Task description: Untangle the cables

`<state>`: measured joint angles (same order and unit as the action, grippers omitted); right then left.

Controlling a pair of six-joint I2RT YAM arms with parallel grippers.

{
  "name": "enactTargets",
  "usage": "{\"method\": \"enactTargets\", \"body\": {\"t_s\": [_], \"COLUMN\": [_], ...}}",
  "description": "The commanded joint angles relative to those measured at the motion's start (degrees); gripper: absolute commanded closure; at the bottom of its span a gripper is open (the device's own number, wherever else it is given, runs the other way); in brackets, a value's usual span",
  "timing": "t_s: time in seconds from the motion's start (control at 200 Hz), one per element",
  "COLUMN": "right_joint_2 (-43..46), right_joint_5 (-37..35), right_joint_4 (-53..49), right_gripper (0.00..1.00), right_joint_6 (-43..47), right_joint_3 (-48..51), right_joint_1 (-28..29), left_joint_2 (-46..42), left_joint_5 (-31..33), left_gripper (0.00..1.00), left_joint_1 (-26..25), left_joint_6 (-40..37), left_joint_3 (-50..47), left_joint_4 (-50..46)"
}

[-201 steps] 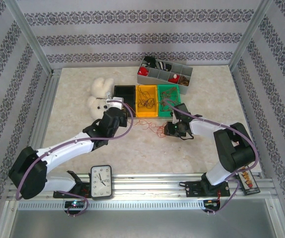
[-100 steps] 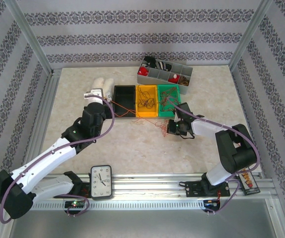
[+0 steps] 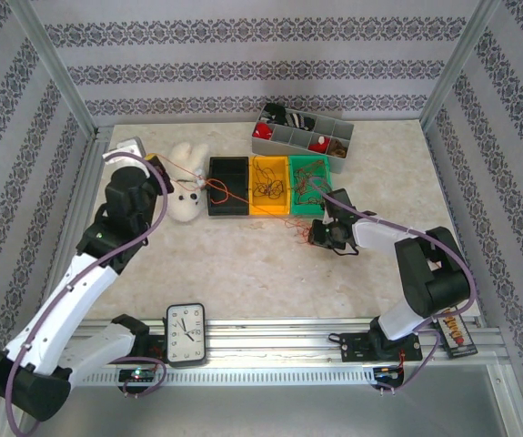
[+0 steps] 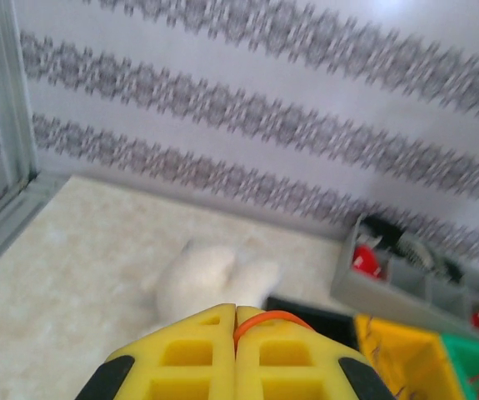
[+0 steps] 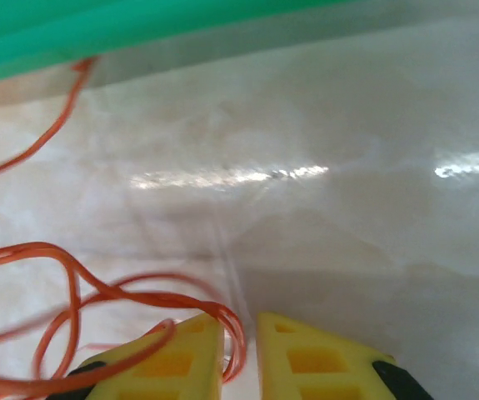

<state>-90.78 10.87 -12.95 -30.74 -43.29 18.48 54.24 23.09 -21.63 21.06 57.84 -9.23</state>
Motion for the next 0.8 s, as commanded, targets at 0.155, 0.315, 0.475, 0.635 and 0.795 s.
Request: {"method": "enactTargets", "body": {"t_s": [0.155,0.315,0.475,0.635,0.795], "right_joint_2": [-1.2,-1.5,-2.4,-2.6,-1.8], "right_joint_5": [-3.2,-3.1,-2.8,-2.9,-1.3], "right_joint_4": [-3.3,-3.5,-3.6,-3.6,-2.6], "right_gripper": [0.78,0.70,0.68,0.66,0.65], "right_joint_6": [-1.1,-1.3,-1.3,-1.6,-0.1], "right_joint_3": [0.2,0.0,-0.5,-0.7,-0.8], "right_joint_1": [-0.4,-0.5,-0.5,-0.4,0.1], "left_joint_2": [-3.8,-5.8,-4.8,-2.8,0.9], "left_joint_5": [2.9,8.4,8.2,4.6,-7.4], "left_gripper": [1.00,1.00,1.00,1.00,1.00], "left_joint_1": [0.9,1.3,1.4,1.4,1.4], "left_joint_6": [-1.2,-8.5,-12.5,-12.3,-9.9], "left_joint_3": [1.7,6.1,11.8,14.7,16.0], "left_joint_4": [5.0,7.9,7.5,6.3,2.3]}}
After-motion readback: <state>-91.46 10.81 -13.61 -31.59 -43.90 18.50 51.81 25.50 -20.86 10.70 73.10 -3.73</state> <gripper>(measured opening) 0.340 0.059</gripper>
